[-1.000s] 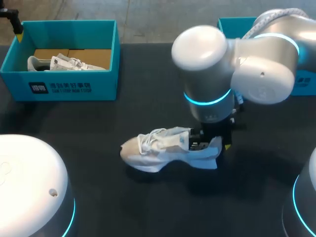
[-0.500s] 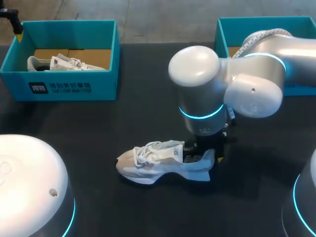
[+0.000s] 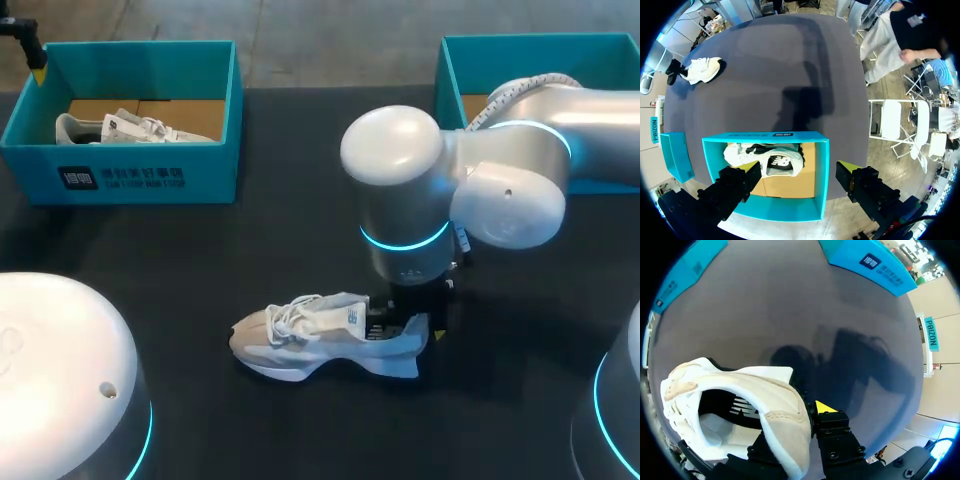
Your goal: Take the shoe out of the shoebox, open the shoe tongue, remove and reinsert the insole, then place the shoe into the shoebox
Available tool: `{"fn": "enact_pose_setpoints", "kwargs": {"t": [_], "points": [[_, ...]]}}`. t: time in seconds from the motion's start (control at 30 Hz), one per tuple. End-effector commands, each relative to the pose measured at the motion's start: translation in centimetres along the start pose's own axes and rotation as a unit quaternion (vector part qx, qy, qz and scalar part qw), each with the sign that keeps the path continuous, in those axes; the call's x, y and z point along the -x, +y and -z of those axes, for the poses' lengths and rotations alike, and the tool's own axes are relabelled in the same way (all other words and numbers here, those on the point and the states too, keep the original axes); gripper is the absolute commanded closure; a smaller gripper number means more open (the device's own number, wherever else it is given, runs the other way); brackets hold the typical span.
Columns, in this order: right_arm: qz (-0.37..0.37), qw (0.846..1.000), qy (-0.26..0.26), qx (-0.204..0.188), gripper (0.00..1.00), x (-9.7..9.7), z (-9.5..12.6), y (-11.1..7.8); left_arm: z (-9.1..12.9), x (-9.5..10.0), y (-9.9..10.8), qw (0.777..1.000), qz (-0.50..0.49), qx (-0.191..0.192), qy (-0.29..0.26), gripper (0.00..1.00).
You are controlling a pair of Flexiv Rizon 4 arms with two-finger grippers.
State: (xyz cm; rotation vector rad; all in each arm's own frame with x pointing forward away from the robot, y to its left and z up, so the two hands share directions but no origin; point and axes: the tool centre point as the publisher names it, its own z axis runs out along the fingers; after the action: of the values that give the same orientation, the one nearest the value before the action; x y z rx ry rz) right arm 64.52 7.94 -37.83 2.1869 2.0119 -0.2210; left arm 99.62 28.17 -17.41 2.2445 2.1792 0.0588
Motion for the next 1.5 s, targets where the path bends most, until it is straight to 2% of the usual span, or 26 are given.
{"fn": "enact_pose_setpoints", "kwargs": {"t": [0.03, 0.33, 0.4, 0.43, 0.47, 0.5, 0.67, 0.83, 0.93, 1.17, 1.3, 1.4, 1.43, 1.5], "points": [[-0.002, 1.0, 0.009, -0.005, 1.0, -0.2, -1.0, 0.0, 0.0, 0.0, -0.1, 1.0, 0.0, 0.001, 0.001, 0.0], [0.002, 1.0, 0.018, -0.01, 0.98, -0.2, -1.4, 0.1, 0.0, 0.0, -0.1, 1.0, 0.0, 0.001, 0.001, 0.0], [0.003, 1.0, 0.02, -0.013, 0.58, -0.1, -1.5, 0.2, 0.0, 0.0, -0.1, 1.0, 0.0, 0.001, 0.001, 0.0], [0.003, 1.0, 0.02, -0.013, 0.34, -0.1, -1.4, 0.2, 0.0, 0.0, -0.1, 1.0, 0.0, 0.001, 0.001, 0.0], [0.003, 1.0, 0.021, -0.013, 0.04, 0.0, -1.4, 0.2, 0.0, 0.0, -0.1, 1.0, 0.0, 0.001, 0.001, 0.0], [0.002, 1.0, 0.024, -0.012, 0.0, 0.1, -1.3, 0.1, 0.0, 0.0, -0.1, 1.0, 0.0, 0.001, 0.001, 0.0], [0.005, 0.999, 0.032, -0.011, 0.0, 0.6, -0.1, 0.0, 0.0, 0.0, -0.1, 1.0, 0.0, 0.001, 0.001, 0.0], [0.016, 0.999, 0.046, -0.017, 0.0, 1.5, 2.1, 0.0, 0.0, 0.0, -0.1, 1.0, 0.0, 0.001, 0.001, 0.0], [0.028, 0.996, 0.078, -0.017, 0.0, 2.2, 3.4, 0.1, 0.0, 0.0, -0.1, 1.0, 0.0, 0.001, 0.001, 0.0], [0.081, 0.989, 0.119, -0.02, 0.0, 3.9, 6.1, 0.6, 0.0, 0.0, -0.1, 1.0, 0.0, 0.001, 0.001, 0.0], [0.169, 0.972, 0.162, -0.001, 0.0, 4.8, 7.1, 0.8, 0.0, 0.0, -0.1, 1.0, 0.0, 0.001, 0.001, 0.0], [0.242, 0.947, 0.21, 0.028, 0.0, 5.7, 7.9, 0.8, 0.0, 0.0, -0.1, 1.0, 0.0, 0.001, 0.001, 0.0], [0.262, 0.939, 0.219, 0.035, 0.0, 6.0, 8.1, 0.7, 0.0, 0.0, -0.1, 1.0, 0.0, 0.001, 0.001, 0.0], [0.283, 0.933, 0.22, 0.038, 0.0, 6.6, 8.5, 0.8, 0.0, 0.0, -0.1, 1.0, 0.0, 0.001, 0.001, 0.0]]}}
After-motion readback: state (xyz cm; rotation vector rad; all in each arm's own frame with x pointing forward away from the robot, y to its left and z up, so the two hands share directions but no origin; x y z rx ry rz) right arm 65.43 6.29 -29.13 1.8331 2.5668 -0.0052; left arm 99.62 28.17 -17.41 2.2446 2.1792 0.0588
